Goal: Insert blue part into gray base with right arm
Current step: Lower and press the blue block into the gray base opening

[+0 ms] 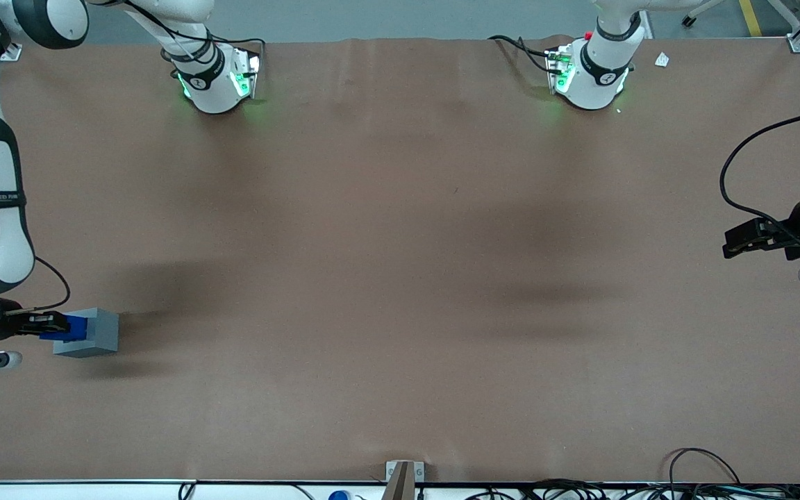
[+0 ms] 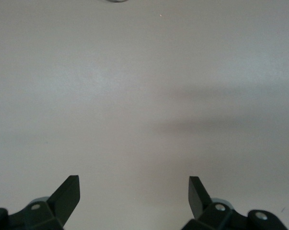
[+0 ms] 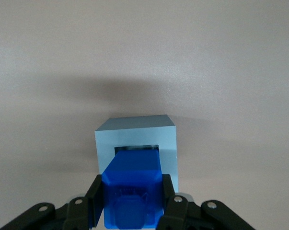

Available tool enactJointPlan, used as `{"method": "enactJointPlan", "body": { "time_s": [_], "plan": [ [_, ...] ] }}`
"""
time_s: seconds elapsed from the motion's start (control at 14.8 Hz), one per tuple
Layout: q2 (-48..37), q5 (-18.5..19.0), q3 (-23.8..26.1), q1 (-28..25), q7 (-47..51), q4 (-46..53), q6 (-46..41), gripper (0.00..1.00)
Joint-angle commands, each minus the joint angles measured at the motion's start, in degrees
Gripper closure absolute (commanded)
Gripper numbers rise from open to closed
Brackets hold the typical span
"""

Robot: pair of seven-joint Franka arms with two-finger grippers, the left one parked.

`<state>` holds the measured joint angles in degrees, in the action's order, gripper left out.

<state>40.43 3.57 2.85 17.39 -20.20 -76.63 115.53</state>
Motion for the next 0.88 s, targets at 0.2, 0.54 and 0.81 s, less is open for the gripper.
{"method": "enactJointPlan", "body": {
  "time_s": [0.2, 0.54, 0.81],
  "plan": [
    [1.1, 0.4, 0.7, 0.5, 0.3, 1.4, -0.1, 1.00],
    [1.8, 0.3, 0.7, 0.3, 1.2, 1.5, 1.5, 1.00],
    [2.2, -0.5, 1.1, 0.2, 0.9, 1.5, 4.8, 1.00]
  ]
}}
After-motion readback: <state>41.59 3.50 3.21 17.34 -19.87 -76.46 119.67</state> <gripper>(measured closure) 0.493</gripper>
